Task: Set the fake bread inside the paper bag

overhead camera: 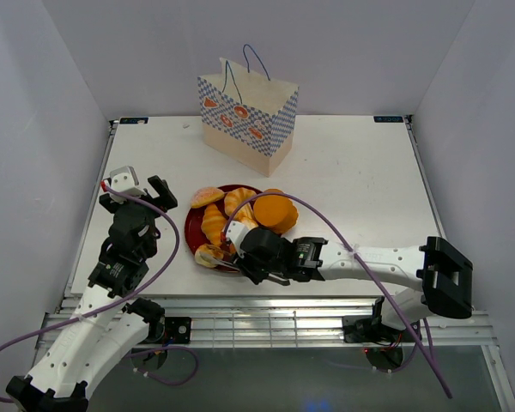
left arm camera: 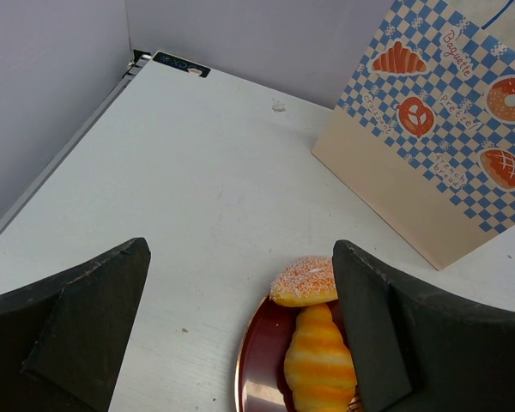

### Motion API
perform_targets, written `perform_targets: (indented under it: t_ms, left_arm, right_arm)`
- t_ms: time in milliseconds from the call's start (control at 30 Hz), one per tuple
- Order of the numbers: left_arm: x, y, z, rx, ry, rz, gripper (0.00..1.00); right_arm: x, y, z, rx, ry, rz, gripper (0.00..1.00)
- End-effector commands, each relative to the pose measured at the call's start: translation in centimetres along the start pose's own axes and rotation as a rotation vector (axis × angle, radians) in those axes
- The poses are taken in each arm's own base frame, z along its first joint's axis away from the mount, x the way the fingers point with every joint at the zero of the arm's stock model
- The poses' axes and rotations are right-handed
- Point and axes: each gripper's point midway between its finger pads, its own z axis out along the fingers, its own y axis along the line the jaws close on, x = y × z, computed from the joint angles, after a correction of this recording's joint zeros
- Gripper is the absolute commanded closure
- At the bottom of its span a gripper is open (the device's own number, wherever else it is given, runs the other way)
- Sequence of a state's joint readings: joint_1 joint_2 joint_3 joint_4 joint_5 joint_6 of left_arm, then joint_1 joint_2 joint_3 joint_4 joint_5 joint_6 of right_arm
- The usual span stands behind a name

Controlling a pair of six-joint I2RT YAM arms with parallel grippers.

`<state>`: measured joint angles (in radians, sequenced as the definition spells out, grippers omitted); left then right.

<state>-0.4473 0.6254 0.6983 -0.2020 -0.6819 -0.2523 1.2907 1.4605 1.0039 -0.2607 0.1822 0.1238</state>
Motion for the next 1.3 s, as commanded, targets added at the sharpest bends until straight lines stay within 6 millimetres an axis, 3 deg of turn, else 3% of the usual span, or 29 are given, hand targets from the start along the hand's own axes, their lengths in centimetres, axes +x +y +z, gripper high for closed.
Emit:
perform_targets:
  t_ms: [0, 233, 500, 667, 933, 1167, 1267]
  left_arm:
    - [-0.3, -0.3, -0.2, 0.021, -0.007, -0.013, 0.02]
    - [-0.3, -0.4, -0.2, 0.020, -0.005, -0.013, 0.02]
    - [-0.2, -0.3, -0.2, 0.018, -0.003, -0.009, 0.02]
    - [-0.3, -0.3, -0.2, 0.016, -0.007, -0.015, 0.02]
    - [-0.4, -0.4, -0.3, 0.027, -0.007, -0.023, 0.02]
    - [-0.4, -0.7, -0.4, 0.041, -0.006, -0.028, 0.02]
    - [-0.4, -0.7, -0.5, 0.044, -0.005, -0.031, 0.02]
  right_arm:
    - [-1.7, -0.2, -1.5, 0.013, -0.067, 0.010, 0.62]
    - [-5.0, 0.9, -4.7, -0.065, -0.204, 0.020, 0.74]
    - [-7.5, 1.7, -8.7, -0.136, -0.333, 0.041, 0.75]
    - [-8.7, 0.4, -10.7, -0.076, -0.403, 0.055, 0.75]
    - [-11.2, -5.3, -14.9, 0.136, -0.552, 0.148, 0.75]
    - [-12.6, -12.6, -19.1, 0.353, -0.710, 0.311, 0.74]
    - [-13.4, -16.4, -21.9, 0.440, -0.800, 0.373, 0.74]
